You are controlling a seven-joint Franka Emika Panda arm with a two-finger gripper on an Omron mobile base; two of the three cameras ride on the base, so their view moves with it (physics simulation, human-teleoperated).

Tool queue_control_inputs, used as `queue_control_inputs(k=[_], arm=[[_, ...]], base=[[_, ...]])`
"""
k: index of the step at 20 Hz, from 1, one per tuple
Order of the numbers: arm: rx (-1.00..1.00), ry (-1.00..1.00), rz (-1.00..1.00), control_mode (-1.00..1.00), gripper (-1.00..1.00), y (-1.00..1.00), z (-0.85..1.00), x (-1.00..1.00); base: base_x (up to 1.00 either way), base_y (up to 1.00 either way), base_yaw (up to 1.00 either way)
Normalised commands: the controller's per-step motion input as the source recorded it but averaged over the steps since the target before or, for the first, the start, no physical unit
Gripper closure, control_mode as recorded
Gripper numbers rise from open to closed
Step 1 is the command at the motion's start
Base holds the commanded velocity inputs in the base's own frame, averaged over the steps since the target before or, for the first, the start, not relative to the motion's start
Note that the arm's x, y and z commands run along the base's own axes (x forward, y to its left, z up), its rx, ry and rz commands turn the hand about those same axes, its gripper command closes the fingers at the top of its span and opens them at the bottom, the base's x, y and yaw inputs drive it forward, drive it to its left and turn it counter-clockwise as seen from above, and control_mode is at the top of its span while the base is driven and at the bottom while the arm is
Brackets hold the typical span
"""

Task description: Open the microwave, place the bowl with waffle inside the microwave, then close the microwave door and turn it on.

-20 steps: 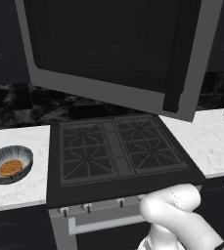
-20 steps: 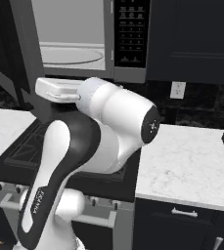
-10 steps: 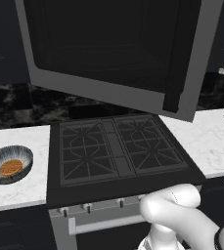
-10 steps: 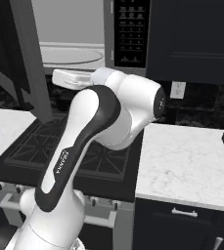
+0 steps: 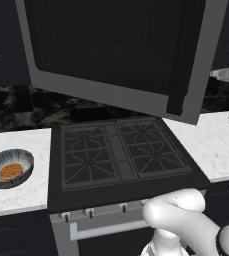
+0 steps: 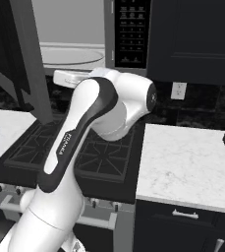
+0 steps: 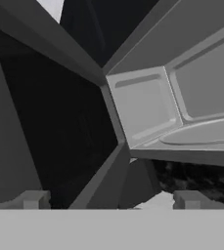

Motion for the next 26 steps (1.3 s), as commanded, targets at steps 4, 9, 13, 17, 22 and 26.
queue_control_inputs(k=[4,9,13,17,22,26], arm=[[0.0,0.0,0.14,-1.0,-1.0,0.65,0.0,-0.3],[0.0,0.0,0.16,-1.0,-1.0,0.62,0.0,-0.34],[0.0,0.0,0.19,-1.0,-1.0,0.56,0.0,-0.66],[0.0,0.0,0.22,-1.0,-1.0,0.51,0.0,-0.8],[0.0,0.0,0.22,-1.0,-1.0,0.48,0.0,-0.74],[0.0,-0.01,0.15,-1.0,-1.0,0.22,0.18,-0.89]], base=[[0.0,0.0,0.0],[0.0,0.0,0.0],[0.0,0.0,0.0],[0.0,0.0,0.0],[0.0,0.0,0.0],[0.0,0.0,0.0]])
